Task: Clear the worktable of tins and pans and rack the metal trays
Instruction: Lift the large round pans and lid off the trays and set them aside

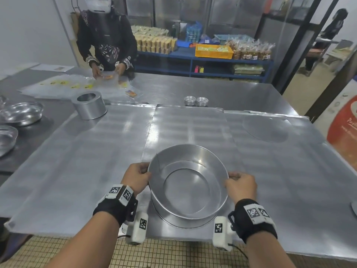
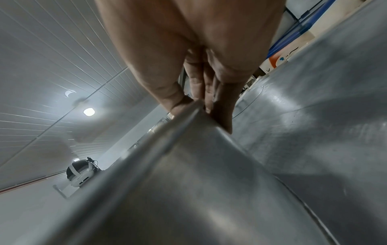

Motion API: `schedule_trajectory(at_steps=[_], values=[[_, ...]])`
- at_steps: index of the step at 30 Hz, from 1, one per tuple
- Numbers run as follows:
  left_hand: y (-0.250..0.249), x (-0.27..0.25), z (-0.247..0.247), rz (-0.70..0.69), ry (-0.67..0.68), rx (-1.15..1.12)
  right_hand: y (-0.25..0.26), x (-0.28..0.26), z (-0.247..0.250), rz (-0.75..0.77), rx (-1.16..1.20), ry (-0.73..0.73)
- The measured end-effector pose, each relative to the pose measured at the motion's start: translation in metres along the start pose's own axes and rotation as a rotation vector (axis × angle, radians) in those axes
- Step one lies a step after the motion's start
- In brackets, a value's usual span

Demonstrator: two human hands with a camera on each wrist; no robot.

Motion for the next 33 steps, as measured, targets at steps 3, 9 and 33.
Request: schedule_trajectory(at_steps=[3,9,33], values=[[-0.001,-0.003,-0.003,0.02,0.002,0.021,-0.005,0.003,0.001,0.01,-0.01,0.042],[0.002,0.0,-0.006,0.083,-0.023,0.16,-0.005,0.011,0.003,0.037,-0.096,0.153],[-0.173,0.125,-0.113,0.013,0.411,0.888,0.009,0.105,0.007,-0.156,-0.417,0.579]])
Point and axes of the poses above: each hand's wrist, its own x-axis towards the middle knuckle, its own z-axis out of the back of the hand, y = z × x, the point moved 4 cm from there along x, towards the middle knuckle, and after that the axes turned 6 degrees about x, right-handed, at the moved point
